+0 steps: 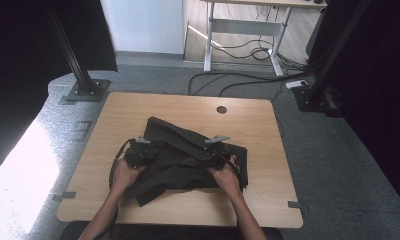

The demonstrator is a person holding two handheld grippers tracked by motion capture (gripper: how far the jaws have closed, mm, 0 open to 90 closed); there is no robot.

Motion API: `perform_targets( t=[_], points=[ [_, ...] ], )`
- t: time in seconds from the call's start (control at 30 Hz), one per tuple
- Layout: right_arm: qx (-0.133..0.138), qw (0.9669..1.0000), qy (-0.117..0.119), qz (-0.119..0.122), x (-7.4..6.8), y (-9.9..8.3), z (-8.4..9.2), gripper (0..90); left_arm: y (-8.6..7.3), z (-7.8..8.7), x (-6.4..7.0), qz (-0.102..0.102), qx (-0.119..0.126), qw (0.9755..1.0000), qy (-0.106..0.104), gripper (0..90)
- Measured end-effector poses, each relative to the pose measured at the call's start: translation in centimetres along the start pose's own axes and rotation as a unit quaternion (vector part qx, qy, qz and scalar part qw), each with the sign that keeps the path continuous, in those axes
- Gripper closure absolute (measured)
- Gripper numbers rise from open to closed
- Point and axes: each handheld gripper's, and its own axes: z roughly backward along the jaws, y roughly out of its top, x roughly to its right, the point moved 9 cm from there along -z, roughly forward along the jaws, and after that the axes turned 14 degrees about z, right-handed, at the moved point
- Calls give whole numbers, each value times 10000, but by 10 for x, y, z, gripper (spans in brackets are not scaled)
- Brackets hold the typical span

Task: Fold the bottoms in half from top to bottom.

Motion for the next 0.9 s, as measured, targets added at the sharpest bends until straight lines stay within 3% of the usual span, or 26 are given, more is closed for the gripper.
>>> perform_targets(
  t=[0.1,0.17,0.3,0.7,0.9],
  points=[
    [-116,9999,42,89,-6,7,-18,151,1,4,1,15,32,10000,-38,752],
    [-277,9994,-65,200,-6,3,-28,153,3,9,2,22,83,9999,-83,753],
    [-312,9984,-234,420,-4,-7,-34,185,7,18,6,-7,169,9997,-174,756],
    [-111,9994,-211,265,-6,-11,-34,201,40,46,38,-217,384,9982,-416,762],
    [-97,9994,-204,247,-6,-12,-34,204,57,55,62,-536,380,9970,-414,764]
  ],
)
